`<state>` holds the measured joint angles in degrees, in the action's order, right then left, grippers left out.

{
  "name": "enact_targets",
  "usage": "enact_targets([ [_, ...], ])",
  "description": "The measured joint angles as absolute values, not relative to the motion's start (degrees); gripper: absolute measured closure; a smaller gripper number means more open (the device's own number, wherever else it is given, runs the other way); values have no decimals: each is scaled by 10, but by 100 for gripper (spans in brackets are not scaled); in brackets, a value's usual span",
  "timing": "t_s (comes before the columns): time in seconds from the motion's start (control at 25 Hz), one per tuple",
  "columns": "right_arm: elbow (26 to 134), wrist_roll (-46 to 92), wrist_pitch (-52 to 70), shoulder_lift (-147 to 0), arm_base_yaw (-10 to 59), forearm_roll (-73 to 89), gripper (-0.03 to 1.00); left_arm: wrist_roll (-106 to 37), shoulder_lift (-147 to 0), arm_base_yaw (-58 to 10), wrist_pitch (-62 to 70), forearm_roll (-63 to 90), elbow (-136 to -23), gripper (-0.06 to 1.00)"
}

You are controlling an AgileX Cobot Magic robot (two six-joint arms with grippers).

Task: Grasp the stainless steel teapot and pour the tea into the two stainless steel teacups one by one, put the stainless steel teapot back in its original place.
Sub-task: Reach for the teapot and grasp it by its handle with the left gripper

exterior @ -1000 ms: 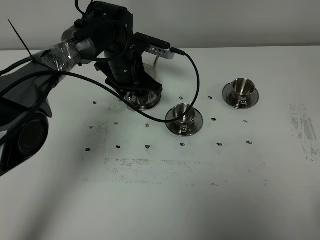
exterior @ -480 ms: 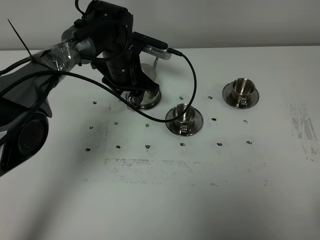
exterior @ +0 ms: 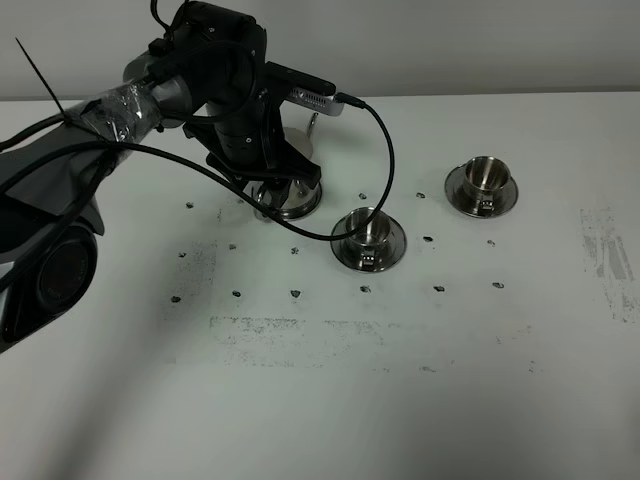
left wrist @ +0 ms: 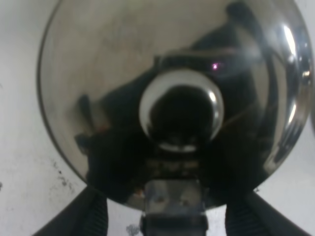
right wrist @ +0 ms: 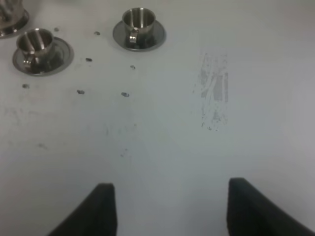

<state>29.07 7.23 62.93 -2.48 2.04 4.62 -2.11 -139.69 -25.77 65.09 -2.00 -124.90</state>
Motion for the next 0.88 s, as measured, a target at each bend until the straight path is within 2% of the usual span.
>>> enact_targets([
  [0.88, 291, 72, 629, -25, 20, 46, 46, -7, -1397, -258, 645, -20, -1249, 44],
])
